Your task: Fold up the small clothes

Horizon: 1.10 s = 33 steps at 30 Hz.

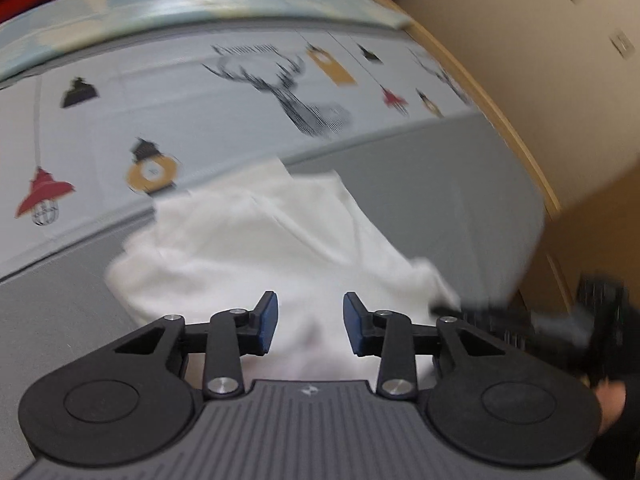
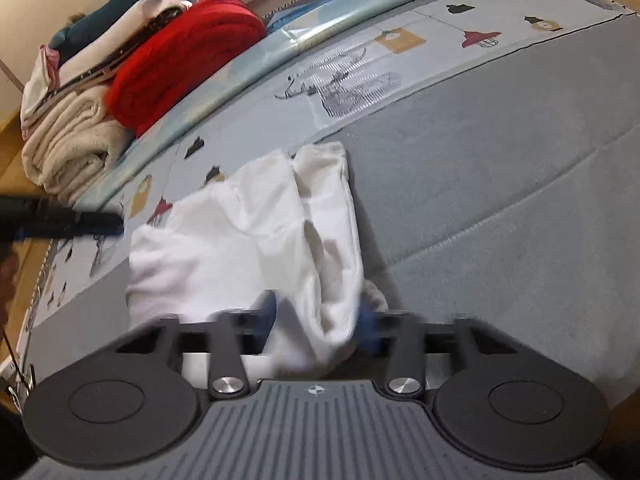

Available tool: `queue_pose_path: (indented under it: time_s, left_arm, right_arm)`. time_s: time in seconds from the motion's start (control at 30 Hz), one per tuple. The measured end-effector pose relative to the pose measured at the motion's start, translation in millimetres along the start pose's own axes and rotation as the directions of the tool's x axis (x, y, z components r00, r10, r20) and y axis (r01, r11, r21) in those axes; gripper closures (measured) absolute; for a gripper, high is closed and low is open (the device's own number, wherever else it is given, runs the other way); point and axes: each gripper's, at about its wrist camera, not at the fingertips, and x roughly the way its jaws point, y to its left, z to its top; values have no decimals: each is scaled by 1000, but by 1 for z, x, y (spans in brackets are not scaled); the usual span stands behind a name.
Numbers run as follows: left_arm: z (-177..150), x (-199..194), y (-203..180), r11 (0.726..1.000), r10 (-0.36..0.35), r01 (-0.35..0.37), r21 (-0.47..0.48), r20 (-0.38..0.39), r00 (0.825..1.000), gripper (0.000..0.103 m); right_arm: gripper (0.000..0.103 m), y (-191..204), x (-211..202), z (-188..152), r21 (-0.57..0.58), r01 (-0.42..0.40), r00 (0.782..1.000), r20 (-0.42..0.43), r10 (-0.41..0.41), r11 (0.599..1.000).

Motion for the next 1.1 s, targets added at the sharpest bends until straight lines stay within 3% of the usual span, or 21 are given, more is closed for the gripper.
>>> queue_pose_path:
  time_s: [0.1, 0.17, 0.27, 0.33, 0.4, 0.47, 0.53, 0.6, 0.7, 0.77, 0.8, 0.9, 0.93, 1.0, 1.1]
  left_arm:
    - [-18, 10, -18, 994, -25, 32, 102, -67, 997, 66]
    - [-30, 23, -28, 985, -15, 37, 171, -124, 992, 66]
    - [-47, 51, -35, 972, 77, -30, 231, -200, 977, 66]
    - [-54, 63, -32, 966, 144, -85, 244, -233, 962, 66]
    - [-52, 56, -24, 976, 125, -80, 205, -215, 969, 65]
    - [-46, 38, -11, 988, 97, -77, 131, -152, 984, 64]
    - [-42, 22, 10, 995, 92, -90, 31, -95, 991, 58]
    - [-41, 12, 34, 986, 137, -141, -84, -60, 989, 48]
    - [-48, 8, 68, 952, 205, -216, -218, -74, 976, 45]
    - [-48, 7, 85, 933, 188, -204, -296, -82, 979, 41]
    - [-51, 8, 93, 923, 167, -185, -338, -81, 983, 40]
    - [-51, 15, 111, 892, 133, -155, -423, -82, 988, 36]
    - [-49, 20, 113, 885, 132, -155, -440, -84, 988, 36]
    - [-40, 28, 108, 874, 144, -164, -457, -77, 986, 36]
    - [-19, 36, 103, 864, 143, -139, -483, -30, 989, 36]
  right_arm:
    - [94, 7, -7, 8, -7, 68, 995, 72, -67, 998]
    - [94, 3, -6, 9, 29, 157, 986, 61, -158, 987]
    - [80, -12, 9, 16, 81, 248, 967, -76, -242, 965]
    - [70, -10, 2, 30, 109, 268, 963, -55, -264, 957]
    - [69, 8, -7, 55, 24, 279, 959, 43, -280, 960]
    - [66, 29, -7, 83, -81, 218, 971, 115, -209, 973]
    - [48, 43, 12, 111, -137, 97, 995, 38, -93, 986]
    - [46, 52, 44, 128, -167, -32, 995, -95, 17, 985]
    - [46, 62, 97, 136, -251, -27, 980, -195, -23, 968]
    - [46, 60, 127, 136, -270, 3, 967, -243, -72, 963]
    - [47, 56, 141, 136, -252, 16, 962, -262, -84, 968]
    - [98, 46, 152, 133, -175, -8, 965, -260, -38, 985]
    - [99, 46, 149, 135, -150, -29, 971, -239, -8, 988]
    - [99, 43, 129, 147, -90, -40, 993, -118, 29, 995]
    - [98, 28, 115, 159, -76, 80, 997, -8, -81, 994]
